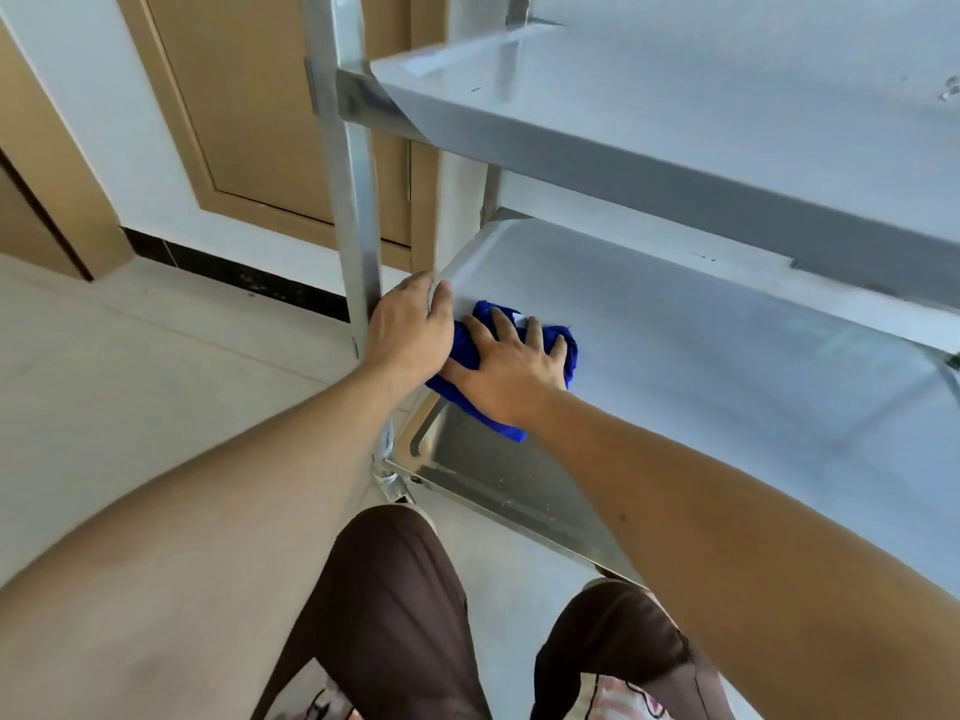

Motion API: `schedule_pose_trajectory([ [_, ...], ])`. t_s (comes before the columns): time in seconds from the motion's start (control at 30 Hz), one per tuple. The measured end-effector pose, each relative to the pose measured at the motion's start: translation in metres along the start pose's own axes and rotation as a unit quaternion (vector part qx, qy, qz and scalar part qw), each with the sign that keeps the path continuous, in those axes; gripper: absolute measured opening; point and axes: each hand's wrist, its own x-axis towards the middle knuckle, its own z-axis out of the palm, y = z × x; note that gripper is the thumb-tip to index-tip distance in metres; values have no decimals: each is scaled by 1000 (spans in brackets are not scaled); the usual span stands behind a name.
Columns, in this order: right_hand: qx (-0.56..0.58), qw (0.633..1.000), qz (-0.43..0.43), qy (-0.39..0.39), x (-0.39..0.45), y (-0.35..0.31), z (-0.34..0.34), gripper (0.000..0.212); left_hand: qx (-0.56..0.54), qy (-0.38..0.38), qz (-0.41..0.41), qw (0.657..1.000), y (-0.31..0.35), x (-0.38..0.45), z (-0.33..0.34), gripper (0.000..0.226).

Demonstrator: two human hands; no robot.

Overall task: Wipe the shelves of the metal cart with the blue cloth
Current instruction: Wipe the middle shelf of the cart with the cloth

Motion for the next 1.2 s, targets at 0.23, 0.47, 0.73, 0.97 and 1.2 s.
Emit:
schedule_pose_trajectory([
  [0.23,5,1000,21,-22,35,2,-1,75,-1,-9,27,1000,-4,-2,-2,38],
  [0.47,4,999,33,-18,72,13,-1,73,64,-18,30,997,-8,5,9,43],
  [0.73,14,998,59,3,123,31,-4,81,164,-19,17,986,-4,23,41,47],
  [0.97,27,996,86,9,161,42,-5,80,227,-14,99,969,-10,27,59,44],
  [1.2,27,996,79,13,152,42,-4,77,216,-28,102,971,-11,26,49,29],
])
